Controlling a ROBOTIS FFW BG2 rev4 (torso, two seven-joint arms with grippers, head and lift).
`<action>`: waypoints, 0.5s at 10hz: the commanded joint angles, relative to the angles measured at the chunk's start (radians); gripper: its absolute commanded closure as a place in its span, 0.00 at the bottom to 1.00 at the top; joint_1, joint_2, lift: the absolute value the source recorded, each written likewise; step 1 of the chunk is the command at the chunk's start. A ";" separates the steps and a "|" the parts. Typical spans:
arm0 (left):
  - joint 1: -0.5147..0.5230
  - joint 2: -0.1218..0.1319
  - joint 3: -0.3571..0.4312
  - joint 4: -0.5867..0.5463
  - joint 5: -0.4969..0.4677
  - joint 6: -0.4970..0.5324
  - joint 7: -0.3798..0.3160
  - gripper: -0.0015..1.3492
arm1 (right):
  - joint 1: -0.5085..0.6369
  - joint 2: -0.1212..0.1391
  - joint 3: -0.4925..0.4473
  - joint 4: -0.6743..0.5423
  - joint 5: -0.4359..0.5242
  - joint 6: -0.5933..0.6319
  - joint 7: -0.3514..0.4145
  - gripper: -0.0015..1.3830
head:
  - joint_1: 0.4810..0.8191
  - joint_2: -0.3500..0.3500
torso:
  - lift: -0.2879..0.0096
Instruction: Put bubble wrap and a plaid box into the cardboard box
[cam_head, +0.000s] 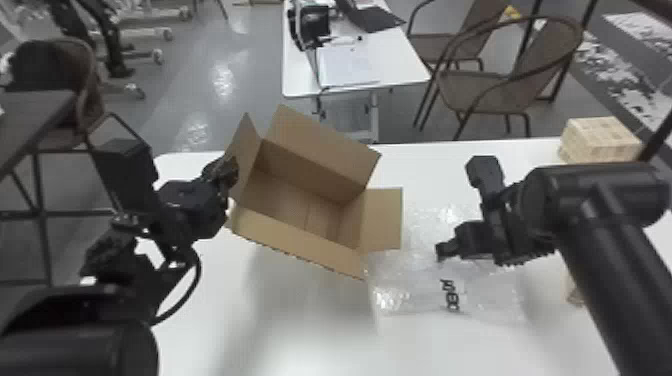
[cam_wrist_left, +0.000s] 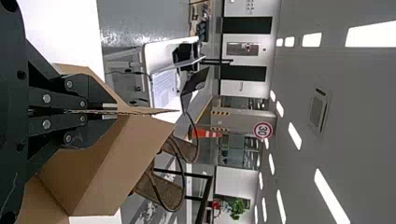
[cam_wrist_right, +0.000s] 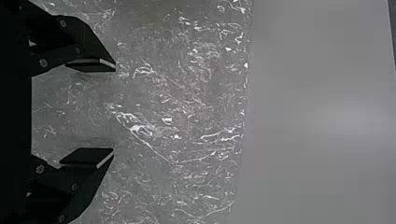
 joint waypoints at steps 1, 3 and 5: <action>0.001 0.000 0.000 0.000 0.001 -0.003 0.001 0.91 | 0.005 -0.001 -0.001 0.001 -0.038 -0.011 0.000 0.72 | 0.63 0.65 | 0.60; 0.003 0.002 0.000 0.001 0.003 -0.003 0.001 0.91 | 0.039 -0.004 -0.012 -0.097 -0.078 0.000 0.000 0.74 | 0.63 0.67 | 0.60; 0.006 0.000 0.000 0.000 0.004 -0.003 0.003 0.91 | 0.063 -0.007 -0.032 -0.178 -0.101 0.020 0.000 0.74 | 0.63 0.69 | 0.60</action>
